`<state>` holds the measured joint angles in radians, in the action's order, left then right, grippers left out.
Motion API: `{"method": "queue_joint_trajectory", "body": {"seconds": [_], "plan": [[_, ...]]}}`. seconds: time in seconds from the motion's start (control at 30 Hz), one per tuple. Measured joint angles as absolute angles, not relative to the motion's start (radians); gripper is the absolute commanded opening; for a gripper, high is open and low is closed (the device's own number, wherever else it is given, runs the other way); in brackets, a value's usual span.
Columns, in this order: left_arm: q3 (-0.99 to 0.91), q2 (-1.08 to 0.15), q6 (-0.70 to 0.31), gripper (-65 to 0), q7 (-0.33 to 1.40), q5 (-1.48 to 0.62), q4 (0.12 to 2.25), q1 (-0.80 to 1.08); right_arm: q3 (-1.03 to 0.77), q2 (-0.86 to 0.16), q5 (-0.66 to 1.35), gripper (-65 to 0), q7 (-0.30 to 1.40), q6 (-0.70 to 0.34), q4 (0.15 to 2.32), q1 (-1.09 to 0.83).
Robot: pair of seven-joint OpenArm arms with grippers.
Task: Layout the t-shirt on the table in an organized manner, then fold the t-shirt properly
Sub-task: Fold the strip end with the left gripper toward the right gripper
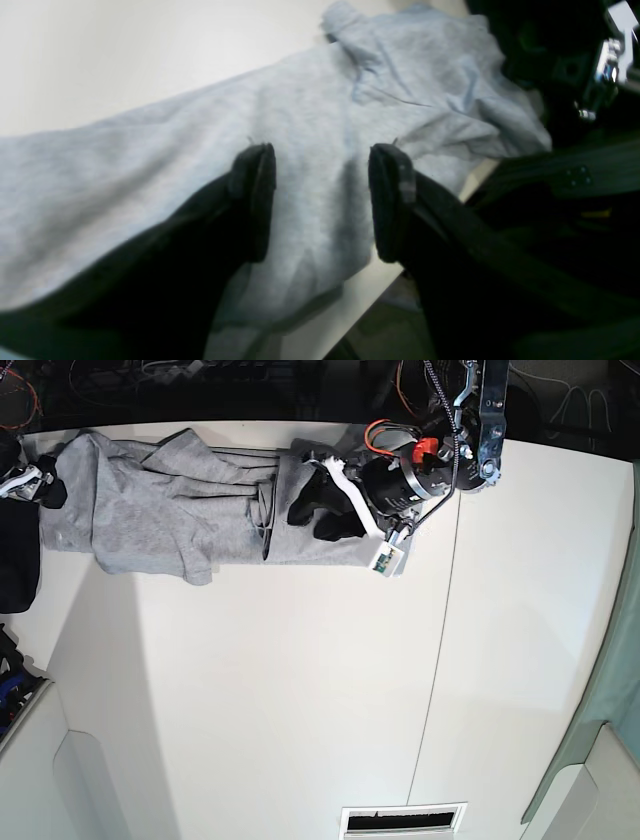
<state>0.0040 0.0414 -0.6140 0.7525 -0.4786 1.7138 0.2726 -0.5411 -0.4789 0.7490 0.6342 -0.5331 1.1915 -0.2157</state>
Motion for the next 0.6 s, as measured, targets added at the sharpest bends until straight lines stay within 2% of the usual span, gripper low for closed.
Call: {"method": "queue_joint_trajectory", "body": {"seconds": [0.23, 0.5, 0.53, 0.6], "plan": [[-0.080, 0.041, -0.614, -32.6, 0.752, -0.479, 1.714, 0.274, -0.521, -0.482, 0.839, -24.3, 0.628, -0.571, 1.122, -0.190], [-0.093, 0.014, -0.614, -32.6, 0.752, -0.479, 1.714, 0.277, -0.345, -0.484, 0.897, -25.0, 0.609, -0.584, 1.126, -0.169], [-0.093, 0.014, -0.614, -32.6, 0.752, -0.479, 1.714, 0.277, -0.330, -0.482, 0.898, -27.2, 0.608, -0.585, 1.127, -0.169], [-0.093, 0.014, -0.614, -32.6, 0.752, -0.484, 1.714, 0.277, -0.314, -0.482, 0.897, -37.3, 0.610, -0.584, 1.130, -0.169]]}}
